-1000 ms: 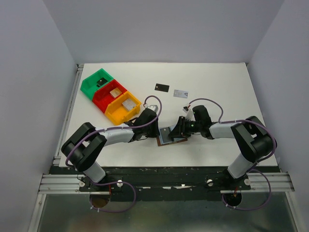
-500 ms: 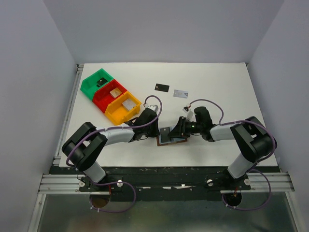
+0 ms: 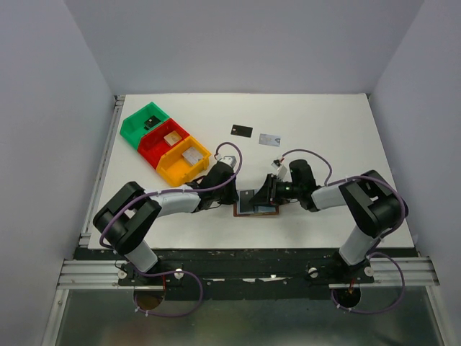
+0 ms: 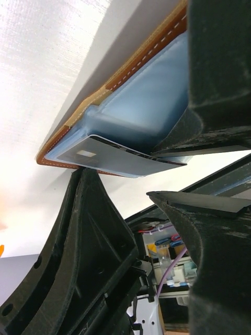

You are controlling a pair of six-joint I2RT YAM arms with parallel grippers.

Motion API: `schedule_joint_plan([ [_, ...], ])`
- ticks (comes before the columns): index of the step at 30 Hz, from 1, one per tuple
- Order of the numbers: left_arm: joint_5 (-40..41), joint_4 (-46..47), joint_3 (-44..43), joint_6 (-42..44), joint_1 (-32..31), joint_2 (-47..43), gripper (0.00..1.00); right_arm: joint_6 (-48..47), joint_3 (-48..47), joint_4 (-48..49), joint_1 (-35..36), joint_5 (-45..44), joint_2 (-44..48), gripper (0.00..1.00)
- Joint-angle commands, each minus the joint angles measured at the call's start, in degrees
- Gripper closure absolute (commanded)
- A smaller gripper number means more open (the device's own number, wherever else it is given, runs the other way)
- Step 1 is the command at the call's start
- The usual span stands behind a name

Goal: Take the credit cards out of the card holder
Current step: Remove the credit card from the card holder.

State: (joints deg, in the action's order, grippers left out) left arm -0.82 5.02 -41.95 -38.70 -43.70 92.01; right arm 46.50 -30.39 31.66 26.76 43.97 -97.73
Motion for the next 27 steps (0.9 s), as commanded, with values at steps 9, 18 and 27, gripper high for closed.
schedule_joint_plan([
  [9, -2.61, 0.96, 2.31, -0.33, -1.3, 1.77, 0.81, 2.01, -2.92, 2.88, 0.22, 0.77, -3.86, 0.6],
  [18, -2.87, 1.66, 2.4, 0.02, -1.65, 1.42, 0.8, 3.24, -4.58, 3.5, 0.92, 1.47, -5.71, 0.6],
  [27, -2.52, 1.58, 2.58, 0.11, -1.65, 1.16, 0.76, 1.58, -5.2, -0.09, 1.27, 1.83, -4.31, 0.6],
])
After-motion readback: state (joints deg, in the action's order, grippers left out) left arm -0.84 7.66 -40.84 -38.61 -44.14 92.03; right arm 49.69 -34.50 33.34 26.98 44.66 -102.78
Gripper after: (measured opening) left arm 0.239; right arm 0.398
